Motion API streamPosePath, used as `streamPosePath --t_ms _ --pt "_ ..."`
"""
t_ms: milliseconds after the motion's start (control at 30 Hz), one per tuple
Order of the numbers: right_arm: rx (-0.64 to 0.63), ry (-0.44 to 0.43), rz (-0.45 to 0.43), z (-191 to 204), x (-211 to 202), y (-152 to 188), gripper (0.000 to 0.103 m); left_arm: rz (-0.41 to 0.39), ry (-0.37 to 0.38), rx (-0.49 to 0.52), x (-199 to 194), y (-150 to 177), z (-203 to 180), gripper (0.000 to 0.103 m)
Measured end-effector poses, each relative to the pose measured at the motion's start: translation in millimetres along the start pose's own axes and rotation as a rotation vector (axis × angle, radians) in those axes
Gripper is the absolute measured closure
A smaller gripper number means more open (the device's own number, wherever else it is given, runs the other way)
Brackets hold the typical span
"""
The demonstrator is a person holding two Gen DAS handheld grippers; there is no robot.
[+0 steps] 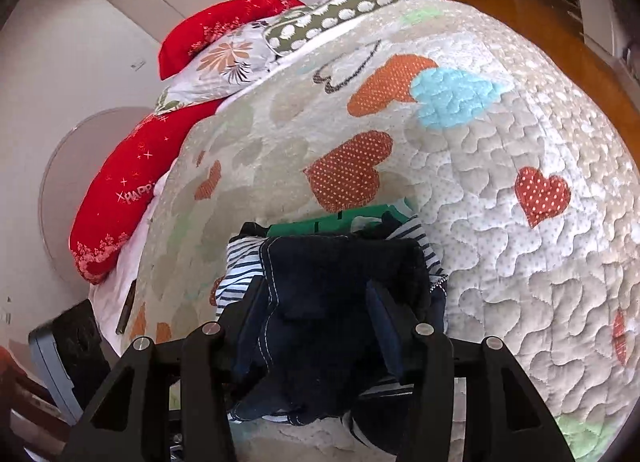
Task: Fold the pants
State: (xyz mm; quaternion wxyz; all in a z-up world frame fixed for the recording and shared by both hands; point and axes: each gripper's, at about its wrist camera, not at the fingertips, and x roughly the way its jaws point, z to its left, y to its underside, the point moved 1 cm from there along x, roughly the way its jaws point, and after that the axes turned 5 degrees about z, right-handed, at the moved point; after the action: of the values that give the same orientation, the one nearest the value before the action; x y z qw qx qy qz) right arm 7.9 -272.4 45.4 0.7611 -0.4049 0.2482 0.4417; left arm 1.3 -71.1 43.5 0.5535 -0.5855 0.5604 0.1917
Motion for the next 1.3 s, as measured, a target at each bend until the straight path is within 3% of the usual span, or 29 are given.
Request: streamPosePath --t_ms 167,367,500,1167,1233,1300 --pt "-0.039 0.124 -0.083 1.1 -26.5 11.3 0.047 -0.068 -0.126 0.025 -24.2 4.9 -10.4 0.041" --pt "-0.001 0.173 -0.167 -5.8 -47.3 42.3 0.045 -0.147 -0.312 0.032 -44.1 18.0 -19.2 0.036" --pt "0.046 0.183 -0.169 -13.1 -43.5 62.2 0.045 -0.162 -0.360 0.049 -51.5 23.5 -21.6 0.035" --pt "0.052 0.203 -0.178 -15.6 -55.8 70.4 0.040 -0.132 -0.316 0.053 -48.0 28.9 -25.2 0.033" --pt "0.053 0.202 -0.187 -15.2 -58.9 68.3 0.040 -0.132 -0.293 0.041 -48.6 27.3 -20.3 0.033" --pt "0.054 0.190 -0.189 -15.9 -61.1 62.5 0.033 -0.132 -0.205 0.000 -50.1 21.0 -7.9 0.032"
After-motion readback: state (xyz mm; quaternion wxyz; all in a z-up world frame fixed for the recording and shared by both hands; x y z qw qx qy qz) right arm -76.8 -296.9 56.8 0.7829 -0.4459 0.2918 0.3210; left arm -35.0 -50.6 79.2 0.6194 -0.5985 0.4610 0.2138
